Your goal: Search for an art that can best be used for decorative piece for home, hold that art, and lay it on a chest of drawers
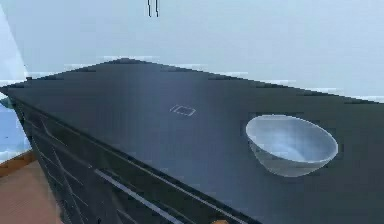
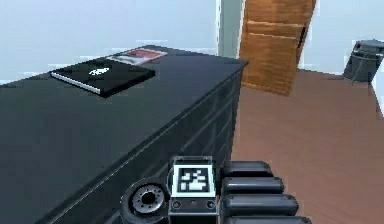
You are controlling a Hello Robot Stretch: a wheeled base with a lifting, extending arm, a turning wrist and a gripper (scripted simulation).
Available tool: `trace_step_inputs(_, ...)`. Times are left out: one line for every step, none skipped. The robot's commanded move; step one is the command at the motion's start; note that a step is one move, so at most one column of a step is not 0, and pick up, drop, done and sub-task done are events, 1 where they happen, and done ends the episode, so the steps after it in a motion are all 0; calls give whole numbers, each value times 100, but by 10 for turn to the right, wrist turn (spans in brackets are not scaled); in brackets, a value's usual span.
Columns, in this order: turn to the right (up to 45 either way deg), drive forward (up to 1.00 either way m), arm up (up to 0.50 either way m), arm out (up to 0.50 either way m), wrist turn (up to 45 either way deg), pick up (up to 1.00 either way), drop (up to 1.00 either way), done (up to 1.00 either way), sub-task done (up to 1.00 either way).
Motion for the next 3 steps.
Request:
trace_step_inputs(-450, 0, 0, 0, 0, 0, 0, 0, 0)
trace_step_inputs(-450, 0, 0, 0, 0, 0, 0, 0, 0)
trace_step_inputs(-450, 0, 0, 0, 0, 0, 0, 0, 0)
